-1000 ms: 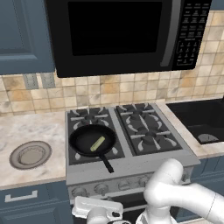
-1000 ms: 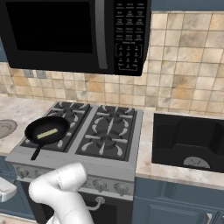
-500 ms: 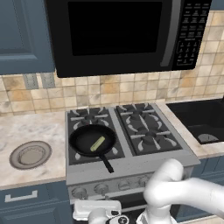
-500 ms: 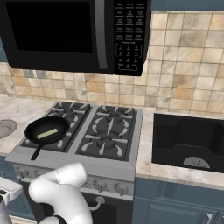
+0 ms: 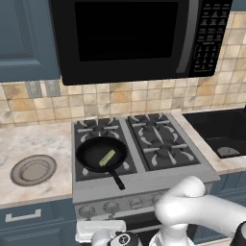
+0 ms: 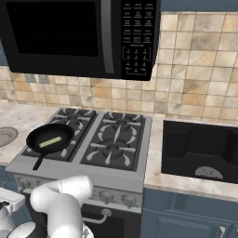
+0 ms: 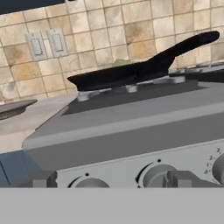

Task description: Pick up the butter stick and place it in the pan. Then turn on the burner for the pan.

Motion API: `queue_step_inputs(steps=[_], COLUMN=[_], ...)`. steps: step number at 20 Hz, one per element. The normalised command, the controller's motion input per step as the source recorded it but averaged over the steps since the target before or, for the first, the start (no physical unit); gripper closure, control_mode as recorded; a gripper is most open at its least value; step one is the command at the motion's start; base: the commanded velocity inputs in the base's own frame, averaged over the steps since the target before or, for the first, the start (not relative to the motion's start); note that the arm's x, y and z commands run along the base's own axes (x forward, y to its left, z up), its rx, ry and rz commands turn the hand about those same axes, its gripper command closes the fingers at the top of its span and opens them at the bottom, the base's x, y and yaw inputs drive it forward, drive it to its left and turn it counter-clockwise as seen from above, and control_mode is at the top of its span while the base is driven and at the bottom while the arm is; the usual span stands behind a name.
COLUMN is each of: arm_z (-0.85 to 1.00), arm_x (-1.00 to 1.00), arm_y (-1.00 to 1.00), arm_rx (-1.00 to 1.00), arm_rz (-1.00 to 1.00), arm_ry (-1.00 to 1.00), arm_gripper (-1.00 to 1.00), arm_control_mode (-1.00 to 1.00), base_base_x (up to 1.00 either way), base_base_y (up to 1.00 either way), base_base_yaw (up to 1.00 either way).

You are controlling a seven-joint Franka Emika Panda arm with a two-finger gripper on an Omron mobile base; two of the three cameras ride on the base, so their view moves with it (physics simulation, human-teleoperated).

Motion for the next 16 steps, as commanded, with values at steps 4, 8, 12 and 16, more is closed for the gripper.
queue_step_inputs(steps=[4, 8, 12, 16], arm_z=[-0.26, -0.2, -0.17, -0.18], arm_x=[0.04, 0.08, 0.09, 0.05], arm_y=[0.16, 0.18, 0.11, 0.0], arm_rx=[0.0, 0.0, 0.0, 0.0], arm_rz=[0.0, 0.0, 0.0, 0.0], arm_ry=[-0.03, -0.03, -0.04, -0.07], arm_gripper=[-1.0, -1.0, -1.0, -1.0], arm_control_mode=[-1.0, -1.0, -1.0, -1.0], base_base_x=[0.0, 0.0, 0.0, 0.0], base_base_y=[0.0, 0.0, 0.0, 0.0], base_base_yaw=[0.0, 0.0, 0.0, 0.0])
